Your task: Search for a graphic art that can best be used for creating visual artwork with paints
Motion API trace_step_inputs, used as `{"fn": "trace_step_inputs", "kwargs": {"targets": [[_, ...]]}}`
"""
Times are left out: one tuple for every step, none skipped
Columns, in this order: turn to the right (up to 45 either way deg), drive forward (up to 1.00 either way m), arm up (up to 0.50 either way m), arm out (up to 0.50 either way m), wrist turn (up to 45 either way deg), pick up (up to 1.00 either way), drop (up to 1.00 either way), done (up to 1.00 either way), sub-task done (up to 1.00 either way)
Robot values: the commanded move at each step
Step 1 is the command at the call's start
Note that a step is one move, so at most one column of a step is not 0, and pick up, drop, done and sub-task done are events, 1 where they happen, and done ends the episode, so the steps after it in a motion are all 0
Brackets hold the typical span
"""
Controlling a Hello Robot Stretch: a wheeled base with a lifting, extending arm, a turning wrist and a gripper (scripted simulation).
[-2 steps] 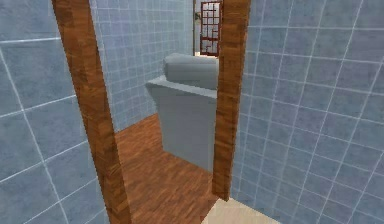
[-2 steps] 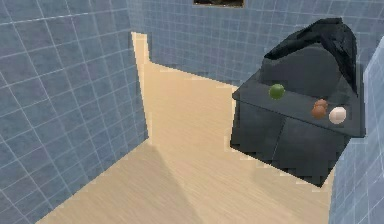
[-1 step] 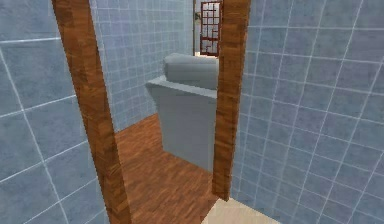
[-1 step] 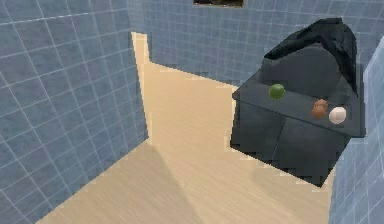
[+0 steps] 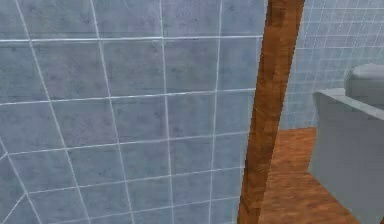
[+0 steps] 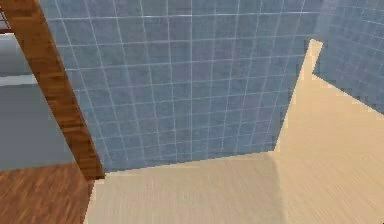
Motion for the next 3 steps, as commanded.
{"fn": "trace_step_inputs", "kwargs": {"targets": [[-45.0,0.0,0.0,0.0,0.0,0.0,0.0,0.0,0.0],[45.0,0.0,0.0,0.0,0.0,0.0,0.0,0.0,0.0],[45.0,0.0,0.0,0.0,0.0,0.0,0.0,0.0,0.0]]}}
